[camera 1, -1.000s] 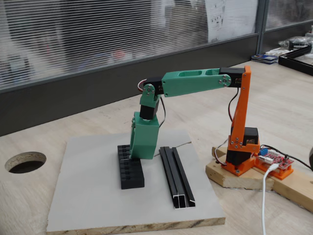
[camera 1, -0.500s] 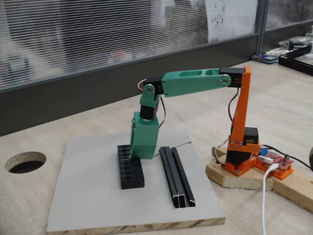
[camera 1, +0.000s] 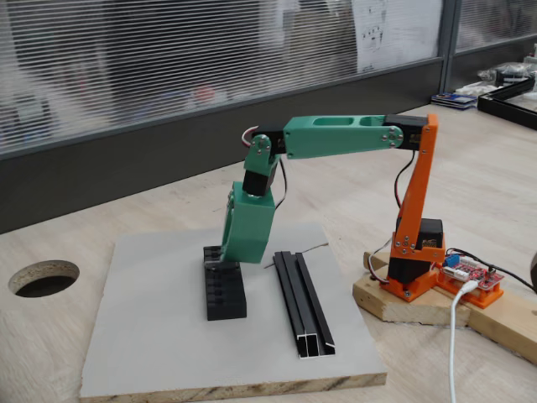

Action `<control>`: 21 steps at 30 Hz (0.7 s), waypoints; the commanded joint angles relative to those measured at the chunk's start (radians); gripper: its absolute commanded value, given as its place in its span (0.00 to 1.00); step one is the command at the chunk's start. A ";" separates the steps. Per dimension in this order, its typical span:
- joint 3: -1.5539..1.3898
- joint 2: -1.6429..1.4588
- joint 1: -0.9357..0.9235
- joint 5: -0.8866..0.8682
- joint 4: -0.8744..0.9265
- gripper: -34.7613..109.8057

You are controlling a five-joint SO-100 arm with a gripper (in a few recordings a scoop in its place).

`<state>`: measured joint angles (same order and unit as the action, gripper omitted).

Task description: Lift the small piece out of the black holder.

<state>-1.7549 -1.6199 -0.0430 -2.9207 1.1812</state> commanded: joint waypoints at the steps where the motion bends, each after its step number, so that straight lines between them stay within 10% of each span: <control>1: 0.009 -0.077 -0.026 0.000 0.003 0.28; 21: 0.023 -0.437 -0.028 -0.002 -0.009 0.28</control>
<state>-1.7549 -1.9620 -0.0644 -2.9207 1.1812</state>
